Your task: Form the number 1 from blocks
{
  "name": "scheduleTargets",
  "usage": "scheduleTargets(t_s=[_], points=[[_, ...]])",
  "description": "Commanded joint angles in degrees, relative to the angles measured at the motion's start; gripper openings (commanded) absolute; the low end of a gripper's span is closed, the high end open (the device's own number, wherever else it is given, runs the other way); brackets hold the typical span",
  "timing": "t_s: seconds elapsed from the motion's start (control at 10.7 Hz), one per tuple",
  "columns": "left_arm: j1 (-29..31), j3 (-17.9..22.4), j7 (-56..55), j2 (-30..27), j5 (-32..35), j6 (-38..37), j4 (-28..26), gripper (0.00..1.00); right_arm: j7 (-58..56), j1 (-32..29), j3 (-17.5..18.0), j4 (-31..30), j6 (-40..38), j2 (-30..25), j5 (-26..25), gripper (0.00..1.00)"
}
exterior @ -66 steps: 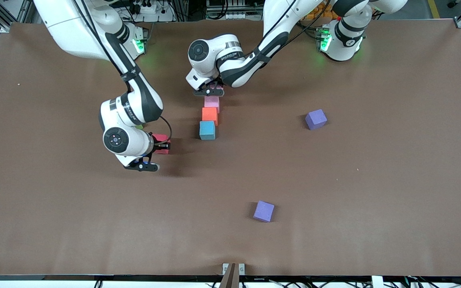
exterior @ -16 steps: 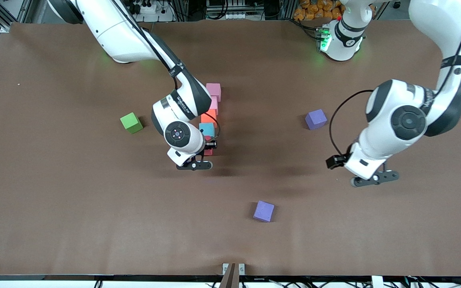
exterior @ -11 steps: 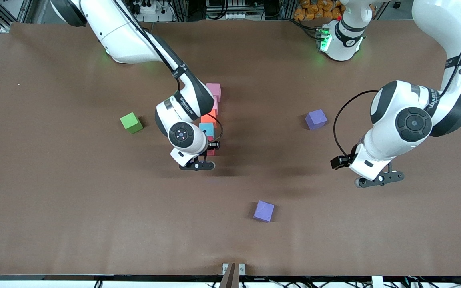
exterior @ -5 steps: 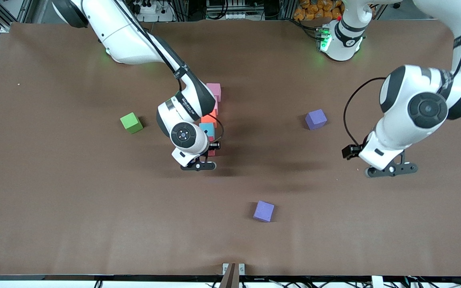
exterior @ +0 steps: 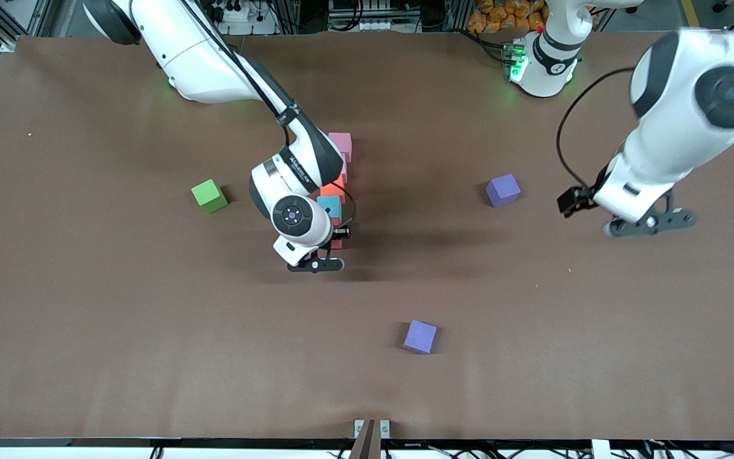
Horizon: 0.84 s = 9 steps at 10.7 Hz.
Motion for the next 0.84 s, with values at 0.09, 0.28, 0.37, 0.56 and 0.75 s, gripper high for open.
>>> scheduleTargets(t_s=[0.09, 0.28, 0.37, 0.56, 0.75], points=[[0.1, 0.9, 2.6, -2.8, -1.9, -6.5, 4.9, 1.0, 1.3, 0.1, -0.2, 1.8, -0.7, 1.2, -1.0, 0.9], [2.9, -0.9, 3.1, -2.0, -1.8, -9.3, 9.8, 1.0, 2.5, 0.1, -0.2, 1.8, -0.8, 1.1, -1.0, 1.0], [4.3, -2.2, 3.1, -1.7, -1.8, -10.0, 11.3, 1.0, 2.7, 0.0, -0.2, 1.8, -0.8, 1.1, -0.9, 1.0], [5.6, -3.4, 3.3, -1.7, -1.7, -11.8, 12.8, 1.0, 2.6, -0.4, -0.2, 2.2, -1.0, 0.6, -0.9, 1.0], [5.6, -3.0, 7.1, -1.7, -1.8, -13.2, 14.2, 1.0, 2.8, -0.9, -0.4, 5.3, -5.0, -0.2, -0.4, 1.0]])
